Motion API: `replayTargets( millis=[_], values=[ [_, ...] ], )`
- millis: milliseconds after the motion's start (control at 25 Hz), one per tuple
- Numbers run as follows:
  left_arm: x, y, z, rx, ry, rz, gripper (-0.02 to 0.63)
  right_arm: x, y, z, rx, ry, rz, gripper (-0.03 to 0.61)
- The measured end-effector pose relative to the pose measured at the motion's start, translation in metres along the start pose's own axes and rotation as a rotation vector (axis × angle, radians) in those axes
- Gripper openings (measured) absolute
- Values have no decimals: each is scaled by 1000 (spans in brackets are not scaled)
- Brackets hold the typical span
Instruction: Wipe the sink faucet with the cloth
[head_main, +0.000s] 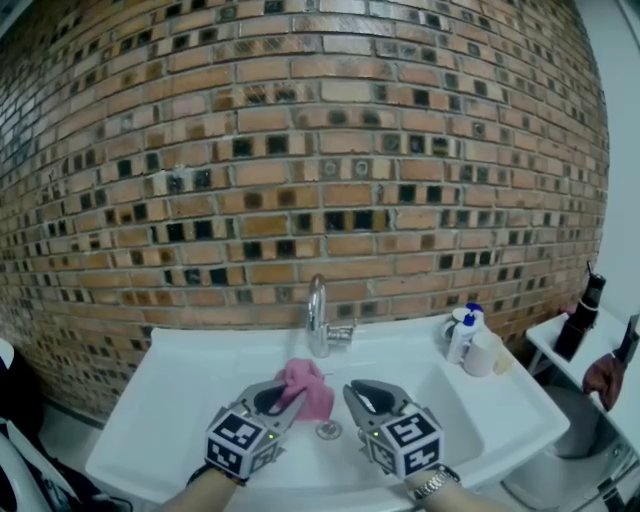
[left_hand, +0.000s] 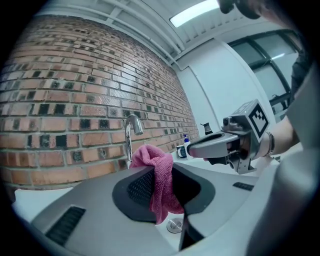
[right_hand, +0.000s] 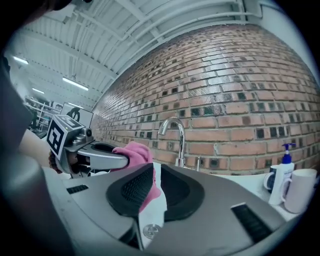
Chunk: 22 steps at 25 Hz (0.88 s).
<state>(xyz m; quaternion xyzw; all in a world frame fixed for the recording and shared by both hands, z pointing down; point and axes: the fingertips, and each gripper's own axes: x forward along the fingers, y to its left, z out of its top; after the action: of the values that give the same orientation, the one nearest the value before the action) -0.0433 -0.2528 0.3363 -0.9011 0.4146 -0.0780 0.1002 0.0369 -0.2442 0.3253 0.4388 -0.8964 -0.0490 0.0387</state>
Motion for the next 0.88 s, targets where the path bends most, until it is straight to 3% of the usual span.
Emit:
replayTargets(
  millis=[200,440,640,880],
  values=[
    [-14,2,-9,-25,-18,29,86,-4,1,-13,-37,0,-43,34],
    [-15,-9,-8,24,-16,11,86,-9,-6,-21,-57,13,-88,14],
    [-15,-15,-4,42,-18,8,86,-9,-2,-23,-86,33,-71,12],
    [-16,-7,-9,8,-19,19,86,-9,3,-24,-99,36,-58,11]
  ],
)
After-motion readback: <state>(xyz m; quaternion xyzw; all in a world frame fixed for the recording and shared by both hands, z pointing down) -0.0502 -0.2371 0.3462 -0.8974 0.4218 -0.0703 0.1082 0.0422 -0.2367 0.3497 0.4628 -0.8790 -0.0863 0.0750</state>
